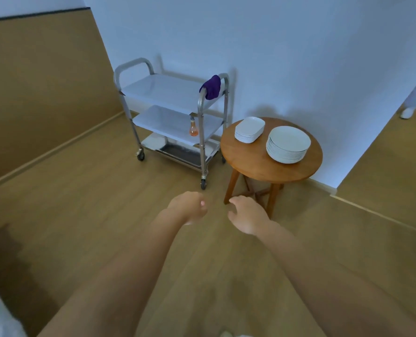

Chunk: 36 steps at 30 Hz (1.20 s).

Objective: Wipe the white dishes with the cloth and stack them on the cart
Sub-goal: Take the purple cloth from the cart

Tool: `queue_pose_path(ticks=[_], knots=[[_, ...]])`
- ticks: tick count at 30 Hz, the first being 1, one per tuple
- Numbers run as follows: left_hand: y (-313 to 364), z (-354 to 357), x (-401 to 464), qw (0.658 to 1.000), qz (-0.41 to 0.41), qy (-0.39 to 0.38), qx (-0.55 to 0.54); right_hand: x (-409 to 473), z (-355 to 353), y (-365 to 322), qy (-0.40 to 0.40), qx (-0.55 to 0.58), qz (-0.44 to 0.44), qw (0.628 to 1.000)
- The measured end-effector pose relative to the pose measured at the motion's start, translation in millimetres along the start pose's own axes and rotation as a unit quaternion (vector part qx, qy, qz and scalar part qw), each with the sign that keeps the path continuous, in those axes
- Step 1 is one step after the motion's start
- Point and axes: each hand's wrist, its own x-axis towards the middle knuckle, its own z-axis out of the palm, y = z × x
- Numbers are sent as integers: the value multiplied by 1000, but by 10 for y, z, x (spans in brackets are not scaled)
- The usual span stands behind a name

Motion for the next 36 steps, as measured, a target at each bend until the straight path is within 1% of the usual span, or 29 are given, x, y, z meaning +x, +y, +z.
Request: queue_pose_path(ticks=[8, 14, 19, 29, 36], knots=[[-105, -213, 540, 1000, -18, 4, -15, 651, -125, 66, -4, 7, -13, 1000], [-274, -421, 1111, 1000, -2, -2, -13, 1261, -170, 55, -6, 2, -8, 1000], [-567, -703, 1732, 1000, 11, 3, -11, 2015, -266, -54, -5, -8, -2, 1000], [-1286, -1381, 3038, 998, 57, 2, -2, 3506, -485, -547, -2, 6, 9, 1000], [-1590, -1651, 3656, 997, 68, 11, -21, 4103, -645, -652, 4, 15, 33, 999]])
